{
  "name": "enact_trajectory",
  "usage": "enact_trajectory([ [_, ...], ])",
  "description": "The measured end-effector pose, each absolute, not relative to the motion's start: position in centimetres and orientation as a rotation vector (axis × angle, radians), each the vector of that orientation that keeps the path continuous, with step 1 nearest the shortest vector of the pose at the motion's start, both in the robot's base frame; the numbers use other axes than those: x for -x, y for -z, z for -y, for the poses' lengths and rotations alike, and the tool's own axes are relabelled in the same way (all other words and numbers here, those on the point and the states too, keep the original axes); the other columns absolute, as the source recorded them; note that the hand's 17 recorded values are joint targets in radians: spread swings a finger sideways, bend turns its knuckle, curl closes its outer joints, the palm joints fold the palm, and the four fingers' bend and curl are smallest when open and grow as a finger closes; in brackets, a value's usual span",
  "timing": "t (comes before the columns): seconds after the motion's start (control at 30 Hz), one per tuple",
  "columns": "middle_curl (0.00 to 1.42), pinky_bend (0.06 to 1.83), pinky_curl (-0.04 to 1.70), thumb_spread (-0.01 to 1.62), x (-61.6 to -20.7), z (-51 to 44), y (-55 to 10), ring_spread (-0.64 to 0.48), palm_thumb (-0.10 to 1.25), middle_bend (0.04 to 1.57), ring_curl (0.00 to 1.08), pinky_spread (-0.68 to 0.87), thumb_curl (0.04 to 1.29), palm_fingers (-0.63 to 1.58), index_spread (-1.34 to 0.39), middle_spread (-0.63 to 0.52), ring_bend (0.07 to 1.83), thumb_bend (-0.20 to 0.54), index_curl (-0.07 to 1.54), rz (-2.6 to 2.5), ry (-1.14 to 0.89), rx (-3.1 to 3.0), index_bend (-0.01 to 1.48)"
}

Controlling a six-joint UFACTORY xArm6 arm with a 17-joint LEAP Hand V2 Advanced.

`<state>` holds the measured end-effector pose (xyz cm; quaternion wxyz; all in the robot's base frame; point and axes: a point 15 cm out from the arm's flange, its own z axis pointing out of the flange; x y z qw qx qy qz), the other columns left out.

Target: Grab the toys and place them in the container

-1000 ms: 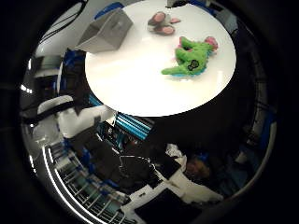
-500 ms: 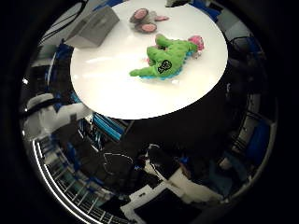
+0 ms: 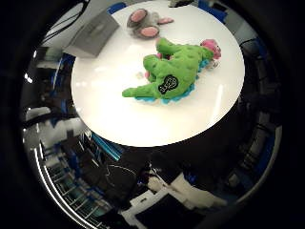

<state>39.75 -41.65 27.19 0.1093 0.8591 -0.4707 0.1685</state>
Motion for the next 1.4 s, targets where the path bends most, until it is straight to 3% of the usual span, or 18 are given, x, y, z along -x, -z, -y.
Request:
enact_trajectory([
  [0.87, 0.33, 0.52, 0.30, 0.97, -45.3, 39.3, -19.5, 0.15, 0.51, 0.21, 0.27, 0.37, 0.31, 0.06, -0.40, -0.02, 0.39, -0.027, 0.23, 1.447, -0.374, -2.588, 0.14],
  [0.93, 0.33, 0.52, 0.30, 0.97, -45.1, 39.3, -19.4, 0.12, 0.51, 0.21, 0.27, 0.38, 0.31, 0.11, -0.40, -0.03, 0.42, -0.028, 0.23, 1.447, -0.365, -2.588, 0.15],
  [1.0, 0.34, 0.51, 0.28, 0.97, -45.0, 39.3, -19.4, 0.04, 0.51, 0.26, 0.28, 0.37, 0.31, 0.33, -0.41, -0.08, 0.53, -0.028, 0.23, 1.449, -0.362, -2.588, 0.16],
  [1.17, 0.40, 0.46, 0.24, 0.97, -44.6, 39.6, -19.3, -0.19, 0.50, 0.45, 0.33, 0.17, 0.30, 0.66, -0.45, -0.22, 0.76, -0.028, 0.27, 1.426, -0.344, -2.582, 0.19],
  [1.27, 0.43, 0.59, 0.24, 0.98, -44.0, 39.7, -19.4, -0.29, 0.50, 0.55, 0.35, -0.12, 0.30, 0.94, -0.46, -0.28, 0.86, -0.025, 0.27, 1.417, -0.314, -2.577, 0.17],
  [1.4, 0.51, 0.81, 0.29, 1.00, -42.1, 39.1, -19.1, -0.31, 0.55, 0.68, 0.41, -0.49, 0.31, 1.22, -0.44, -0.30, 0.94, -0.016, 0.32, 1.433, -0.203, -2.580, 0.23],
])
